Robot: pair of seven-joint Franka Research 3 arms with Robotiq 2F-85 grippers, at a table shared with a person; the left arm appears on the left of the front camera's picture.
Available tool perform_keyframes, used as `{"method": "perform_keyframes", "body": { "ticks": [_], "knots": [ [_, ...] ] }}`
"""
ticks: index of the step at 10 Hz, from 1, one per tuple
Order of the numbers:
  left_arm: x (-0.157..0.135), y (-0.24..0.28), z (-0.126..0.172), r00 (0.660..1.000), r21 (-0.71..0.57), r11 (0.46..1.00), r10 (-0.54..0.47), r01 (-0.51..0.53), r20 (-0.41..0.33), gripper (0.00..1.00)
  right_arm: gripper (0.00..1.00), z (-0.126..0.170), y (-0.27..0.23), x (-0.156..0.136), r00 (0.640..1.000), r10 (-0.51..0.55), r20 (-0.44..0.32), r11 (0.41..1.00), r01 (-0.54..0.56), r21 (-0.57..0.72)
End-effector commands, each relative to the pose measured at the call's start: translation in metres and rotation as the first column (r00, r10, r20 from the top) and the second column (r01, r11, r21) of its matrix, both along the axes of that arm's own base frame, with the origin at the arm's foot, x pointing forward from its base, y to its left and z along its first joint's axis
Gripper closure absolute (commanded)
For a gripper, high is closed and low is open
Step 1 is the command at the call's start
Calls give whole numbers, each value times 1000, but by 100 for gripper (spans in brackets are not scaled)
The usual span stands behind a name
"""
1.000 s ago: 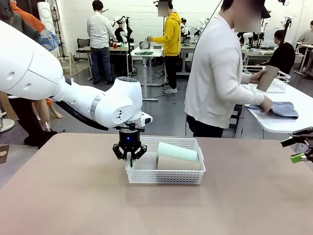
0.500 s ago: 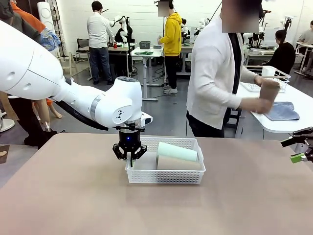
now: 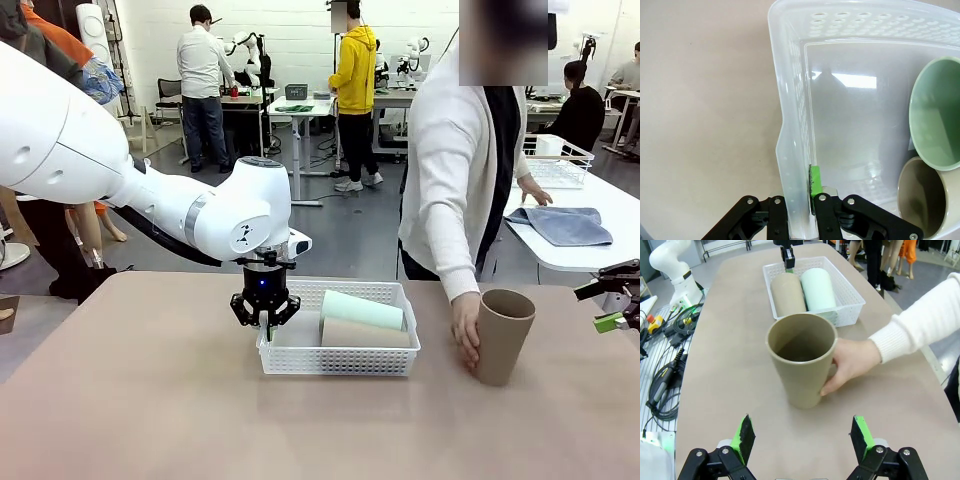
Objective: Clean and organize the cups into the basket.
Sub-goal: Pick up the Reusable plastic cup from the right side of the table and stack it inside the Organizing basket in the center of the table.
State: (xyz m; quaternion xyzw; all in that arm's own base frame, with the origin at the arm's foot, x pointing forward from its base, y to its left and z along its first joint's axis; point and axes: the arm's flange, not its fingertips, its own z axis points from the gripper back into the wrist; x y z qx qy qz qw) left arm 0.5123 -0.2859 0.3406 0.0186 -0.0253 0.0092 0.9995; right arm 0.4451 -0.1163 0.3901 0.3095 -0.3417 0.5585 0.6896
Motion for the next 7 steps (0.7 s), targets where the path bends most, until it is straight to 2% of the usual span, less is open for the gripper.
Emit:
{"method": "perform_keyframes", "body": {
  "ticks": [1, 5, 7],
  "knots": [
    [-1, 1, -2, 1000, 5, 1000, -7, 7, -1, 100, 0, 1, 3, -4, 1000, -7, -11, 1000, 7, 2],
    [-1, 1, -2, 1000, 5, 1000, -7, 7, -1, 100, 0, 0, 0, 0, 1000, 0, 0, 1000, 0, 0],
    [-1, 1, -2, 1000, 5, 1000, -7, 7, -1, 100, 0, -56, -14, 14, 998, 11, -55, 1000, -9, 23]
  ]
}}
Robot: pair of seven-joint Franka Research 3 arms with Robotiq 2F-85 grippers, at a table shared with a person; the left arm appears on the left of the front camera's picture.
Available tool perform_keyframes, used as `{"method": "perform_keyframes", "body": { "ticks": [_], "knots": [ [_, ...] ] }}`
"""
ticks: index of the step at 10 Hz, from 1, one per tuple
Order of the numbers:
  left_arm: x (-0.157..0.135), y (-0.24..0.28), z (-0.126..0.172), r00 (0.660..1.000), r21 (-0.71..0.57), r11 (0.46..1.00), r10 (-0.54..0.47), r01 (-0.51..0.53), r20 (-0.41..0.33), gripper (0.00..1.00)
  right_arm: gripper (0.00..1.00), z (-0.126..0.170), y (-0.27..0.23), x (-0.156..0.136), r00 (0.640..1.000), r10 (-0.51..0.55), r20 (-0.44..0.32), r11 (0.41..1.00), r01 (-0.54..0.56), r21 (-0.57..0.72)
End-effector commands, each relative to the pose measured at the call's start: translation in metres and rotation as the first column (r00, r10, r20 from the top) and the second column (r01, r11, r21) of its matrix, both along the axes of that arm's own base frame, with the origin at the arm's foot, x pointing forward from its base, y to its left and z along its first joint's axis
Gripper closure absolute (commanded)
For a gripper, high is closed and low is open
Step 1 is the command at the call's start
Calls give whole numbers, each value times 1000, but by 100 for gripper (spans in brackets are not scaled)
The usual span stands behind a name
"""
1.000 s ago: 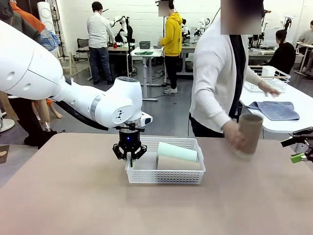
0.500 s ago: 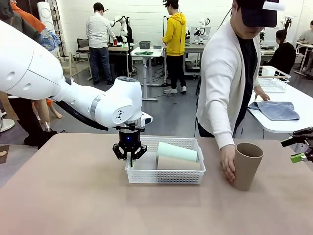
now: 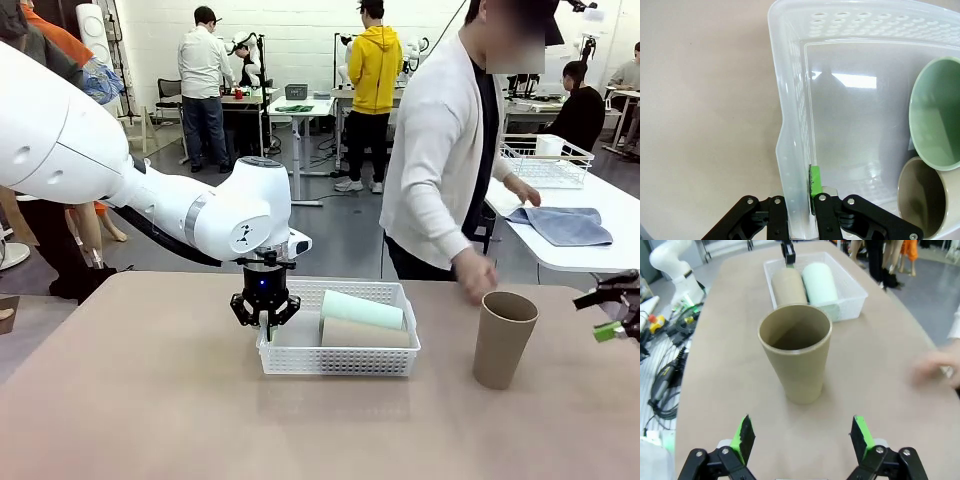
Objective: Clean and organize the cups into the basket.
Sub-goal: Pick up the Reusable plastic cup from the right side of the table and stack it inside the Organizing basket in the center of the table.
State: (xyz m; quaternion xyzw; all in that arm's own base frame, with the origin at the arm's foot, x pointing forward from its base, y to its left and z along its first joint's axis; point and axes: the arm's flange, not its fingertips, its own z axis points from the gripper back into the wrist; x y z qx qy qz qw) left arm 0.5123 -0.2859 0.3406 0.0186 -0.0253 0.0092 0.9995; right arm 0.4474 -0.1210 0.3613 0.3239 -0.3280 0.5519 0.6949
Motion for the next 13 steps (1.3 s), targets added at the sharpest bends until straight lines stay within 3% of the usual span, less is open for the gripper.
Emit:
{"method": "perform_keyframes", "body": {
  "ticks": [1, 5, 8, 13],
  "knots": [
    [-1, 1, -2, 1000, 5, 1000, -7, 7, -1, 100, 0, -44, -12, 18, 1000, -11, -15, 999, 11, 43],
    [-1, 1, -2, 1000, 5, 1000, -7, 7, -1, 100, 0, -88, -2, 21, 1000, -13, 28, 998, 11, 65],
    [-1, 1, -2, 1000, 5, 1000, -7, 7, -1, 100, 0, -84, 25, 19, 991, 20, 131, 991, -37, 128],
    [-1, 1, -2, 1000, 5, 1000, -7, 7, -1, 100, 0, -86, 54, 15, 986, 87, 145, 975, -114, 190]
  ]
}}
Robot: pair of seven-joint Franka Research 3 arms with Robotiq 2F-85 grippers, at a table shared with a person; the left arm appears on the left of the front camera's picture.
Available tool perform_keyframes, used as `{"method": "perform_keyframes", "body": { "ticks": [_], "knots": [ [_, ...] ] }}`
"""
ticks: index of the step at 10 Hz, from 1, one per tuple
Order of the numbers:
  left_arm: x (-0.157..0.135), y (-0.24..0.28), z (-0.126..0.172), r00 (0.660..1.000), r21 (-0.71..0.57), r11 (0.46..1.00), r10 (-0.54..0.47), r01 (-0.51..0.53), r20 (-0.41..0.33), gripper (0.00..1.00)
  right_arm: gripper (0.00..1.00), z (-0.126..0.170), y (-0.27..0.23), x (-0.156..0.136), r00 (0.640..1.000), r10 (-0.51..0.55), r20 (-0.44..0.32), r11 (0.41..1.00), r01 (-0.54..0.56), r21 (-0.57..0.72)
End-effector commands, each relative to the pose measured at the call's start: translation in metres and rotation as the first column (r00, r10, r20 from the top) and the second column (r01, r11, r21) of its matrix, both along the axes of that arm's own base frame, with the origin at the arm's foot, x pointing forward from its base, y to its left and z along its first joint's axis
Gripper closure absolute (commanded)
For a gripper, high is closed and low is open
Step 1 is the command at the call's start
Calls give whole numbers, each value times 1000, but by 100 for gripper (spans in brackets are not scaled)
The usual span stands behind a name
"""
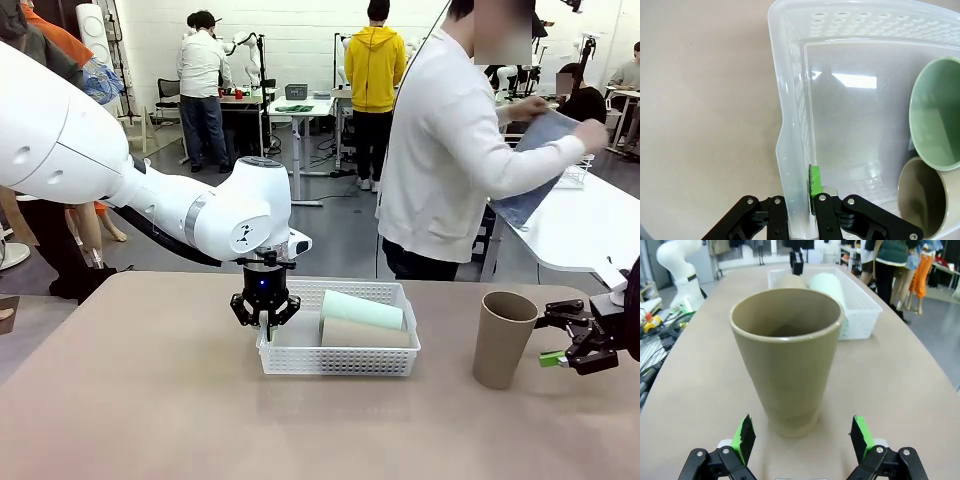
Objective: Clean and organize the cups into the basket.
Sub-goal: Pick up the Reusable plastic cup from the right side of the table and stack it inside the Organizing basket in the center of the table.
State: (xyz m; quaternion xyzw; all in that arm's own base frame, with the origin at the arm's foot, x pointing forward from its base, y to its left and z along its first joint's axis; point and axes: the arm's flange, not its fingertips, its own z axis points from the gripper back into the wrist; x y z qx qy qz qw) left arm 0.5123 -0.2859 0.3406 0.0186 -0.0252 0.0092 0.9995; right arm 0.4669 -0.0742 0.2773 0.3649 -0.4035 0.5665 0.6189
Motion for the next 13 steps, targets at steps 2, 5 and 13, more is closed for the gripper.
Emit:
{"method": "perform_keyframes", "body": {
  "ticks": [2, 5, 13],
  "knots": [
    [-1, 1, -2, 1000, 5, 1000, -7, 7, -1, 100, 0, -5, 15, -9, 999, 48, 11, 999, -48, 23],
    [-1, 1, -2, 1000, 5, 1000, -7, 7, -1, 100, 0, -8, 32, -8, 997, 80, 21, 996, -80, 28],
    [-1, 1, -2, 1000, 5, 1000, -7, 7, -1, 100, 0, -25, 56, 12, 996, 78, -46, 996, -76, 49]
  ]
}}
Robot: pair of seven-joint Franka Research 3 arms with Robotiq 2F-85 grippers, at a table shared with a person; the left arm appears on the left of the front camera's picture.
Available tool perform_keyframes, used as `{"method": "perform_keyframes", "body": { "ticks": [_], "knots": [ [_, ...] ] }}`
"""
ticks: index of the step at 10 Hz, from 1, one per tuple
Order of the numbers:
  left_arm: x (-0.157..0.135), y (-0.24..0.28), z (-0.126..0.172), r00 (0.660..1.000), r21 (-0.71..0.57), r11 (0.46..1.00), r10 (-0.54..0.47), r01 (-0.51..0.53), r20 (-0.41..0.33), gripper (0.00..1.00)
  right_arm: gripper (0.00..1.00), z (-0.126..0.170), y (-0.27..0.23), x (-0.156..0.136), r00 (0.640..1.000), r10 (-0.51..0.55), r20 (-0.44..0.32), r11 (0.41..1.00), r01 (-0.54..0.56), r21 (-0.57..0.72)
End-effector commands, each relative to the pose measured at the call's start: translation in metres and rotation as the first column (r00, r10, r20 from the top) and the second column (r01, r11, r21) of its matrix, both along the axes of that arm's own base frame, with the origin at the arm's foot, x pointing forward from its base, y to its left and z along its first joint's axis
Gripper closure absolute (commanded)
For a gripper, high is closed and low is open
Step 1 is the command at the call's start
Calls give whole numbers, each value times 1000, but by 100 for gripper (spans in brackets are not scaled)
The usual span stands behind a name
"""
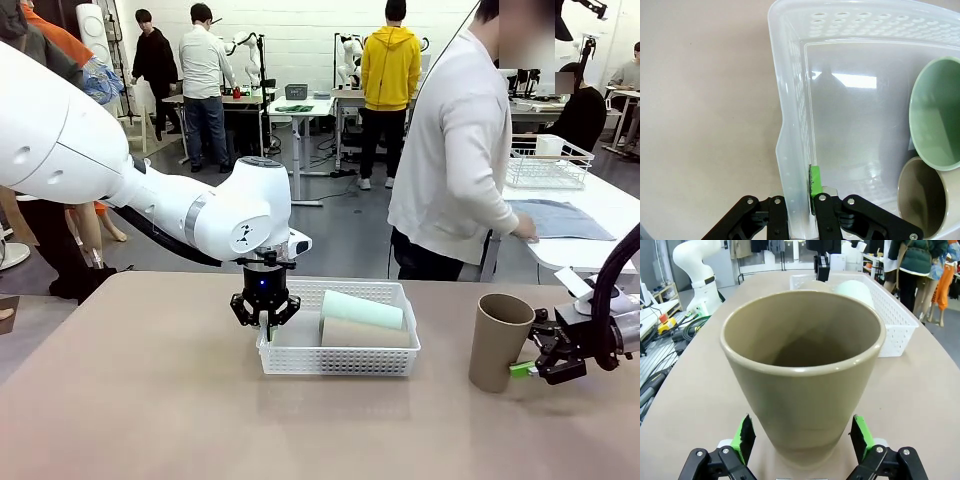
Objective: Clean and organize the cups into the basket.
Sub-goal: Pick up the Reusable plastic cup from the right side of the table and stack it inside the Organizing basket in the center of the table.
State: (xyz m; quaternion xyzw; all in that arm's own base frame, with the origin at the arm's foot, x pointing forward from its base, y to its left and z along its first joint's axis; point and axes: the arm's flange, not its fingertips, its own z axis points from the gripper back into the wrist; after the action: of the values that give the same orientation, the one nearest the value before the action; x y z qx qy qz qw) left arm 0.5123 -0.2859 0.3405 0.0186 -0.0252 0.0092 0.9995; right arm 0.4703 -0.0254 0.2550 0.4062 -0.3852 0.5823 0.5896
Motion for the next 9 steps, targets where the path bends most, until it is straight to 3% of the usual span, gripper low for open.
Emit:
{"method": "perform_keyframes", "body": {
  "ticks": [1, 8, 9],
  "knots": [
    [-1, 1, -2, 1000, 5, 1000, -7, 7, -1, 100, 0, -2, 10, 10, 1000, -17, -20, 1000, 18, 14],
    [-1, 1, -2, 1000, 5, 1000, -7, 7, -1, 100, 0, -4, 29, 18, 1000, 28, -13, 999, -27, 31],
    [-1, 1, -2, 1000, 5, 1000, -7, 7, -1, 100, 59, -3, 28, 18, 999, 37, -13, 999, -36, 32]
  ]
}}
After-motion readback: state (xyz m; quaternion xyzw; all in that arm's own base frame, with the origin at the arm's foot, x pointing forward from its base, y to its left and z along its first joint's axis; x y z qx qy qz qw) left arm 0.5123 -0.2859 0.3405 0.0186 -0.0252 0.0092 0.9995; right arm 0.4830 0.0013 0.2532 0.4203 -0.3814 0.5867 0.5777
